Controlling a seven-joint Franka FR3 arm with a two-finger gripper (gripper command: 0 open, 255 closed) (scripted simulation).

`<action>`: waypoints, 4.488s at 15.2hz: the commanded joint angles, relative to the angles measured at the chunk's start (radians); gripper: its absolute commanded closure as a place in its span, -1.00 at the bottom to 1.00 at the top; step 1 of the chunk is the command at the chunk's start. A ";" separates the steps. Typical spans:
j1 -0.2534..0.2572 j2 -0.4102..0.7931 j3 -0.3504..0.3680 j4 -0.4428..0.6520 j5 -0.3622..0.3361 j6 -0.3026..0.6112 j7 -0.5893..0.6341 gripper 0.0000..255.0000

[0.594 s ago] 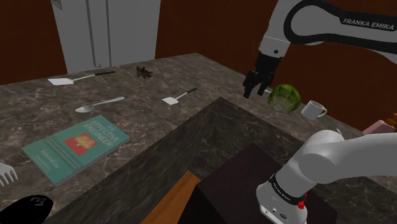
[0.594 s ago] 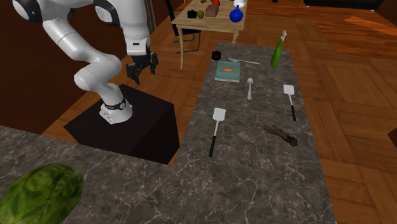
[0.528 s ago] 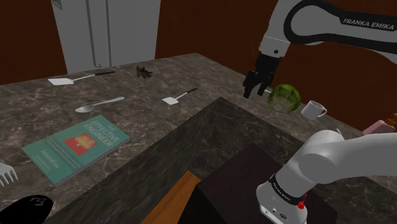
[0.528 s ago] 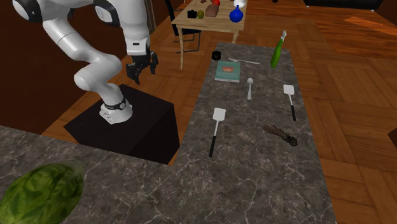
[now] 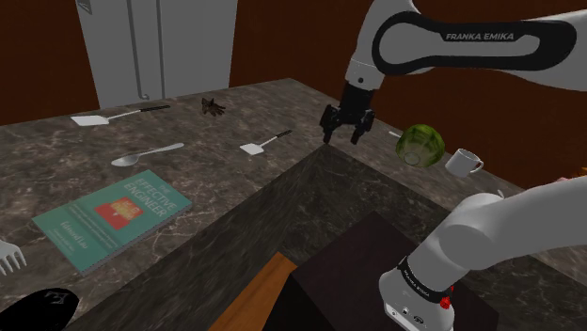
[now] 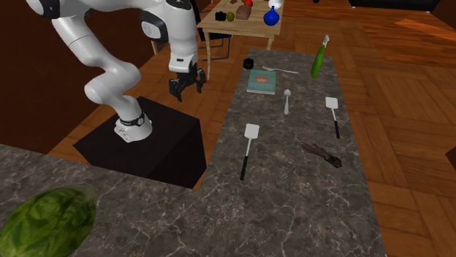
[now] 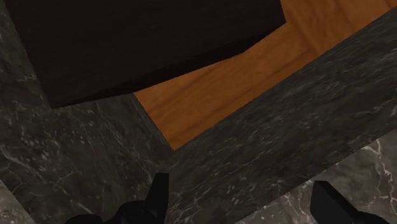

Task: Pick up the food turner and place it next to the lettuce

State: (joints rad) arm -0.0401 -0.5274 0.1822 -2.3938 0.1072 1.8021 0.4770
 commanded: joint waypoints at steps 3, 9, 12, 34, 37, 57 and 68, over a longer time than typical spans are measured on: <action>-0.034 0.143 0.066 0.060 -0.001 0.104 0.191 -1.00; -0.082 0.375 0.131 0.200 -0.064 0.218 0.474 -1.00; -0.096 0.493 0.144 0.286 -0.116 0.254 0.616 -1.00; -0.070 0.945 0.059 0.640 -0.304 0.359 1.073 -1.00; -0.070 0.945 0.059 0.640 -0.304 0.359 1.073 -1.00; -0.074 0.899 0.067 0.685 -0.285 0.270 1.057 1.00; -0.075 0.856 0.074 0.773 -0.266 0.141 1.038 1.00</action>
State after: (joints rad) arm -0.1158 0.3324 0.2555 -1.6299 -0.1605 1.9563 1.5158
